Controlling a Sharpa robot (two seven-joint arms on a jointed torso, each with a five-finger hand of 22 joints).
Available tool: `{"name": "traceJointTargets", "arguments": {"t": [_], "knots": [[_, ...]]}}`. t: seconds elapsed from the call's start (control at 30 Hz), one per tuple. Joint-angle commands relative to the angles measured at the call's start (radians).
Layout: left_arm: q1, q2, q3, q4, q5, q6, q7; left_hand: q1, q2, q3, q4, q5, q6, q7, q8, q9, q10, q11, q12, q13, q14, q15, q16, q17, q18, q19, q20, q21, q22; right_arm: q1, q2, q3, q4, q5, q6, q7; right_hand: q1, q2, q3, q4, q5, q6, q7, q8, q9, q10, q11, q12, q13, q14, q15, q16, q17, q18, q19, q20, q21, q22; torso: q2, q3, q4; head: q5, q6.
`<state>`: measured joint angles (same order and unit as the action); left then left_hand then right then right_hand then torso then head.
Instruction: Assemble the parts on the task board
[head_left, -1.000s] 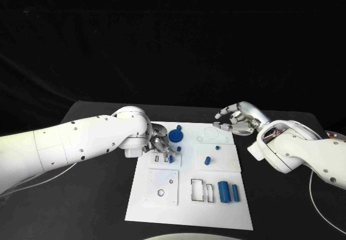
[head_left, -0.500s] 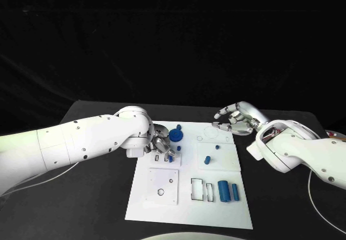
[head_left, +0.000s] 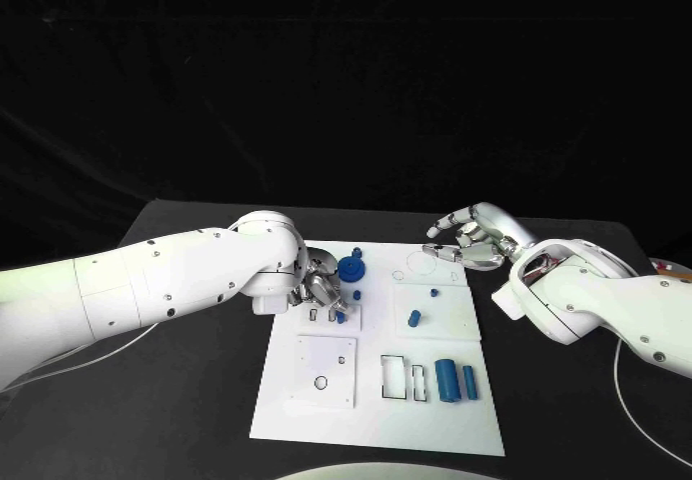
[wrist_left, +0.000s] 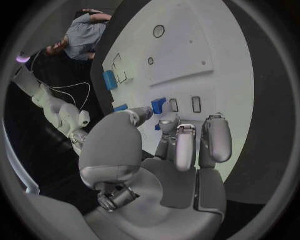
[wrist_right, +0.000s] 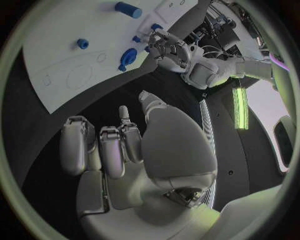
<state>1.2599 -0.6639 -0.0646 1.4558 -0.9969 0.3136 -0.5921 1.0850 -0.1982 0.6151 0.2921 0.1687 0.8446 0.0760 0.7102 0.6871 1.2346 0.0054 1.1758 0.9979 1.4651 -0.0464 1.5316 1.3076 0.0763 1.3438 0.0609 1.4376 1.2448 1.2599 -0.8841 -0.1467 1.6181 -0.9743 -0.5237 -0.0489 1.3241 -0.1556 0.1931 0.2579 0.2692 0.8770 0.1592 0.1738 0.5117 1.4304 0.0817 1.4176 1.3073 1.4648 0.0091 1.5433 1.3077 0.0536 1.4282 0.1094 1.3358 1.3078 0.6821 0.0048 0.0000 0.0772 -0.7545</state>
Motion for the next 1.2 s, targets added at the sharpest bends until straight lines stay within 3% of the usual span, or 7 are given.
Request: {"name": "traceJointTargets", "arguments": {"t": [0.03, 0.27, 0.37, 0.47, 0.87, 1.2], "knots": [[0.001, 0.003, 0.000, 0.000, 0.015, 0.018, 0.009, 0.020, -0.018, 0.054, -0.004, -0.001, 0.001, -0.005, 0.000, 0.010, -0.008, -0.004, -0.001, 0.001, 0.084, -0.006, 0.005, 0.204, -0.006, -0.003, 0.002, 0.005, 0.002, -0.002, 0.001, 0.000, -0.001, -0.011, 0.015, -0.001, 0.009, -0.001, 0.001, 0.007, 0.002, 0.002, -0.001, 0.003, 0.001, -0.003, -0.007, -0.002, 0.092, 0.080, -0.007, -0.004, 0.145, 0.009, -0.002, -0.002, -0.003, 0.062, 0.000, 0.0001, -0.0001, 0.000, -0.001], [0.001, 0.003, 0.000, 0.004, 0.030, 0.004, 0.024, 0.077, -0.042, 0.203, -0.038, -0.003, -0.008, -0.011, 0.028, 0.054, -0.006, -0.010, -0.002, 0.001, 0.084, -0.012, 0.006, 0.206, -0.006, -0.005, -0.002, 0.004, 0.002, -0.004, 0.002, 0.000, -0.001, -0.010, 0.016, -0.001, 0.009, 0.000, 0.001, 0.008, 0.004, 0.002, -0.001, 0.003, 0.001, -0.002, -0.007, -0.002, 0.092, 0.079, -0.007, -0.004, 0.144, 0.009, -0.003, -0.002, -0.005, 0.061, 0.000, -0.0005, -0.0001, -0.001, -0.001], [0.001, 0.001, 0.000, 0.006, 0.055, -0.013, 0.034, 0.096, -0.041, 0.295, -0.092, -0.003, -0.021, -0.012, 0.055, 0.095, -0.002, -0.013, -0.003, -0.003, 0.086, -0.015, 0.009, 0.212, -0.006, -0.002, -0.005, 0.007, 0.009, -0.005, 0.002, 0.000, -0.002, -0.009, 0.016, -0.001, 0.010, 0.001, 0.002, 0.008, 0.005, 0.002, -0.001, 0.004, 0.001, -0.002, -0.007, -0.001, 0.092, 0.079, -0.007, -0.004, 0.144, 0.009, -0.003, -0.002, -0.005, 0.061, 0.000, -0.0004, 0.0001, -0.001, -0.002], [0.001, -0.005, 0.001, 0.014, 0.086, -0.036, 0.043, 0.094, -0.034, 0.344, -0.125, -0.004, -0.020, -0.017, 0.092, 0.139, 0.022, -0.017, 0.020, 0.026, 0.090, -0.018, 0.015, 0.221, -0.007, 0.002, -0.008, 0.011, 0.016, -0.005, 0.002, 0.000, -0.002, -0.008, 0.016, -0.001, 0.010, 0.001, 0.002, 0.009, 0.006, 0.002, -0.001, 0.004, 0.001, -0.002, -0.007, -0.002, 0.092, 0.079, -0.007, -0.004, 0.144, 0.009, -0.003, -0.002, -0.004, 0.061, 0.001, -0.0002, 0.0004, 0.002, 0.000], [0.001, -0.046, 0.009, 0.051, 0.159, -0.116, 0.039, 0.088, -0.032, 0.370, -0.145, -0.005, -0.025, -0.017, 0.107, 0.164, 0.037, -0.018, 0.038, 0.049, 0.092, -0.020, 0.018, 0.226, -0.010, 0.010, -0.010, 0.017, 0.028, -0.007, 0.002, 0.000, -0.005, -0.008, 0.017, 0.000, 0.009, 0.002, 0.002, 0.010, 0.008, 0.002, -0.001, 0.004, 0.001, -0.002, -0.007, -0.002, 0.092, 0.079, -0.007, -0.004, 0.144, 0.009, -0.004, -0.002, -0.006, 0.060, -0.001, 0.0009, 0.0017, -0.001, 0.001], [-0.006, -0.102, 0.009, 0.106, 0.047, -0.198, 0.066, 0.087, -0.052, 0.393, -0.169, 0.005, -0.021, -0.020, 0.112, 0.181, 0.051, -0.021, 0.053, 0.066, 0.098, -0.023, 0.027, 0.241, -0.011, 0.015, -0.013, 0.021, 0.035, -0.007, -0.002, 0.000, -0.005, -0.007, 0.017, 0.001, 0.004, 0.005, 0.000, 0.017, 0.010, 0.002, -0.001, 0.006, 0.001, -0.002, -0.007, -0.002, 0.091, 0.079, -0.007, -0.005, 0.143, 0.009, -0.004, -0.002, -0.008, 0.059, -0.001, 0.0017, 0.0023, 0.001, 0.001]]}}
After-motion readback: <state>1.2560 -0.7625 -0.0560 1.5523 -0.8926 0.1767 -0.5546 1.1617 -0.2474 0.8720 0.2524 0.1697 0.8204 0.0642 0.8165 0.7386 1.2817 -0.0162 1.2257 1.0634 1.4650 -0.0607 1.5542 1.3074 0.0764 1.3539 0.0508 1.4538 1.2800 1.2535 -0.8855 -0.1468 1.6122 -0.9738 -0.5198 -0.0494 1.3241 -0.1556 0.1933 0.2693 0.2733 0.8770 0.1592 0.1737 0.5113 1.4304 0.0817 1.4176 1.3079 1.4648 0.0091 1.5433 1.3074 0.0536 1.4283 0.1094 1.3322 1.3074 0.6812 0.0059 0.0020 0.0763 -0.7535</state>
